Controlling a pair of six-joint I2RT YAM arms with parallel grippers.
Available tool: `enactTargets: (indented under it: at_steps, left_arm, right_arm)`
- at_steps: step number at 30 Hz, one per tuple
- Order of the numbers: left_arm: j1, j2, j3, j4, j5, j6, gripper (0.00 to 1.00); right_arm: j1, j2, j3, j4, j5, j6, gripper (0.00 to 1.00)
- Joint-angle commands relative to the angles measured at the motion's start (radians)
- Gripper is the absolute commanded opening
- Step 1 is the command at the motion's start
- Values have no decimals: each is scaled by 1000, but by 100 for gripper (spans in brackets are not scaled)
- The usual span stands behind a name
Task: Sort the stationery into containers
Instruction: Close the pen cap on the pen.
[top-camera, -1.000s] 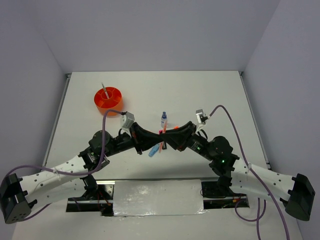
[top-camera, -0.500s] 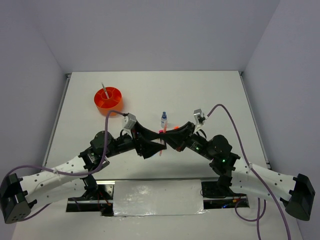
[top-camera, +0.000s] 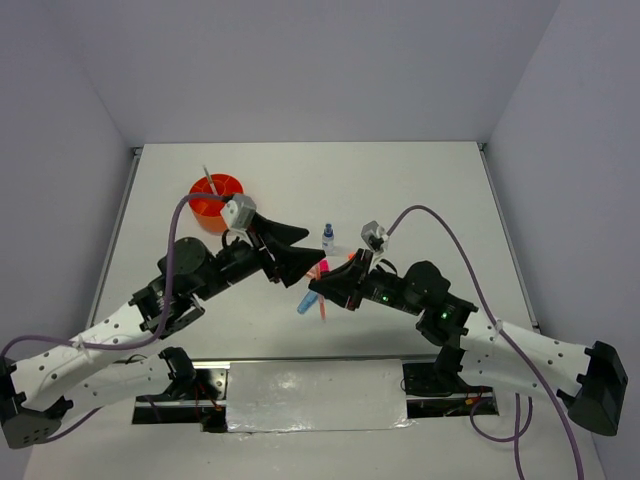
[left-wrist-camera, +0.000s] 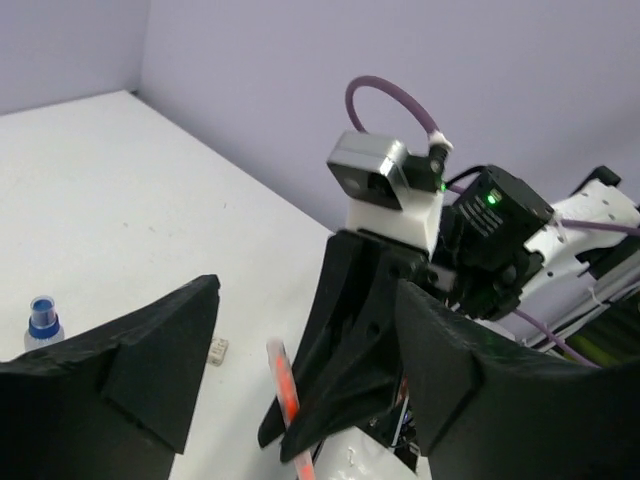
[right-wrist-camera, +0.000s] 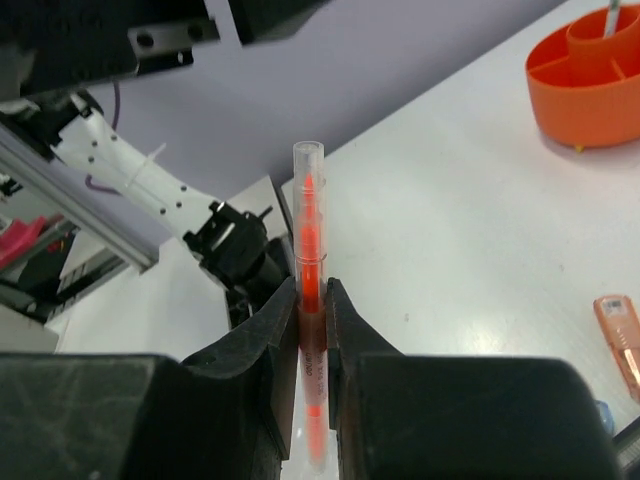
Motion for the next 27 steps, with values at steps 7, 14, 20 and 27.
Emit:
enactTargets:
  at_steps: [7, 14, 20, 27]
  left_arm:
    - [-2, 87, 70, -78, -29, 4, 73]
    - [-2, 77, 31, -48, 11, -14, 64]
    - [0, 95, 30, -35, 48, -23, 46]
    - [-2, 103, 27, -30, 54, -26, 15]
  right_arm:
    - [20, -14, 79, -80, -23, -51, 0]
    - [20, -20, 98, -95, 17, -57, 0]
    - [20, -11, 101, -84, 19, -51, 0]
    - [19, 4, 113, -89, 28, -52, 0]
